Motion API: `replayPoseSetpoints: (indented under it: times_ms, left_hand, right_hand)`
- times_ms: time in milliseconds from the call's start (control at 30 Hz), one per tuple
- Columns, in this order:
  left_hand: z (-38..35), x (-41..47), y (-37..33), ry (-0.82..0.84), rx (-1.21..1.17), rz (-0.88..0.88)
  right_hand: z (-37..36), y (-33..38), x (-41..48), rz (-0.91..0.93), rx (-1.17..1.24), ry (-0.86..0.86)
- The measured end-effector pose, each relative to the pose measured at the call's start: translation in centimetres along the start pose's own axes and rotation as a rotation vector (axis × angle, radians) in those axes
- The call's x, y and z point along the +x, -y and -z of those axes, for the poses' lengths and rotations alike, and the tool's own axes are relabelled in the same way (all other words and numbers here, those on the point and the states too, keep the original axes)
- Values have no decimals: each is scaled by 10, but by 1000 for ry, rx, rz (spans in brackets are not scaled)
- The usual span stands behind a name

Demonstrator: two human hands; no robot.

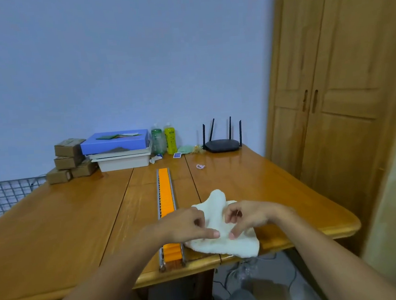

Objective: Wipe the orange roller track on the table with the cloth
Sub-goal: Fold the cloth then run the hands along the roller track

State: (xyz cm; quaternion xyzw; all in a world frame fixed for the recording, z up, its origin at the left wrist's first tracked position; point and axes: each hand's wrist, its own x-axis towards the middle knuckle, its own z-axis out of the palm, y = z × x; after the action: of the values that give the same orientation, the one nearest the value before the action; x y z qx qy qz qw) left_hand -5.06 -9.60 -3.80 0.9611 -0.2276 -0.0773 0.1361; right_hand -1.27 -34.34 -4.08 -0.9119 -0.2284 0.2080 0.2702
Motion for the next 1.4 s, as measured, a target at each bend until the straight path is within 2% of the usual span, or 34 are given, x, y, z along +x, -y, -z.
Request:
replayPoseSetpoints:
  times_ms: [100,233,300,367,433,500,633,733,800,933,1000,1067,1133,1267,1400]
  left_hand:
    - [-13,4,-9,-139,246,-71]
    - [-19,5,-9,-261,257,-126]
    - [-17,1,-7,-374,197,-113]
    - [-15,-4,-4,-516,42,-109]
    - [-16,-8,0,-584,-79,-117]
    - [-18,-13,5,-550,-168,-133]
    - [-23,-23,19,-390,-351,-138]
    - [-25,-25,21,-191,-245,-162]
    - [-23,-27,14,-87,-99,-167]
    - [-19,-28,3,25,-1,-179]
    - [-20,-28,1,23,180,-176]
    - [-26,-28,3,-87,339,-184]
    - [-29,-27,6,-245,370,-247]
    - [-26,-24,12,-483,317,-362]
    - [-8,-25,5,-658,185,-449]
  right_hand:
    - [-11,-7,3,-9,-178,-34]
    - [-20,-11,2,54,-274,-287]
    - [-19,-8,-3,91,-233,-426]
    - [-15,1,-11,139,-166,-574]
    - [-13,13,-20,189,-96,-635]
    - [-15,25,-29,238,-105,-571]
    - [-32,37,-31,218,-250,-269]
    - [-48,34,-27,150,-255,-111]
    - [-53,33,-27,130,-234,-93]
    - [-52,34,-32,141,-236,-139]
    - [-53,32,-32,142,-295,-176]
    - [-56,31,-33,118,-363,-205]
    - [-59,30,-32,109,-367,-218]
    - [-54,31,-30,165,63,-257]
    - [-44,33,-24,151,366,-530]
